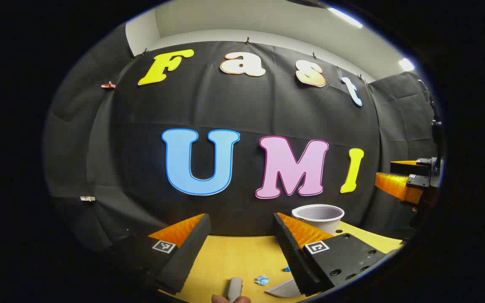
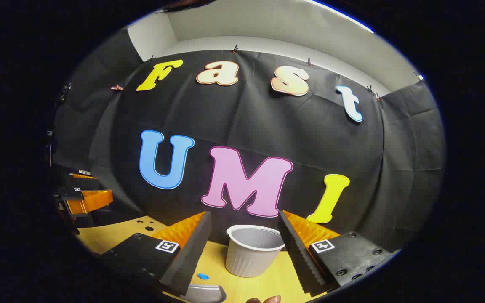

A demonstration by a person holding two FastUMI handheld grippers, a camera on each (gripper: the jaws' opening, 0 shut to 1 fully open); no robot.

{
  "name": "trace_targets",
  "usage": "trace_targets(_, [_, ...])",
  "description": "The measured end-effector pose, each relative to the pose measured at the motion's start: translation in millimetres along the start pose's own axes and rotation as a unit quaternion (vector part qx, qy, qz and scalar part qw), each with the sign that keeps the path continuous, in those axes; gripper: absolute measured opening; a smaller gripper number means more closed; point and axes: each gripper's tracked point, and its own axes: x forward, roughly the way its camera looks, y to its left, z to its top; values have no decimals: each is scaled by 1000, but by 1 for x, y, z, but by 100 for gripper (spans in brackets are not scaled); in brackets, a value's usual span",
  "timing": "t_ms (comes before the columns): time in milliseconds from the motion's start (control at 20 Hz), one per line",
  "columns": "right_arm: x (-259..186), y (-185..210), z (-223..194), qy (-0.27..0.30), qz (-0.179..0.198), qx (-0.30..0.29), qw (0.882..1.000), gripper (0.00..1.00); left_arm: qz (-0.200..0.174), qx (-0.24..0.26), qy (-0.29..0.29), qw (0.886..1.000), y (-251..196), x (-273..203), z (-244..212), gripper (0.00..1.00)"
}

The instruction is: Pick up the small broom and dustpan from the desktop, sweep the trash into the dustpan with the broom, and then empty the trash into the garbage bin.

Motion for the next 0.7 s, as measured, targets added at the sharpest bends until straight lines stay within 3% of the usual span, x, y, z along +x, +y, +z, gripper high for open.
trace_targets(700, [-7,9,0,-4,-5,2,1000,97,-12,15,-2,1000,3,-6,4,95])
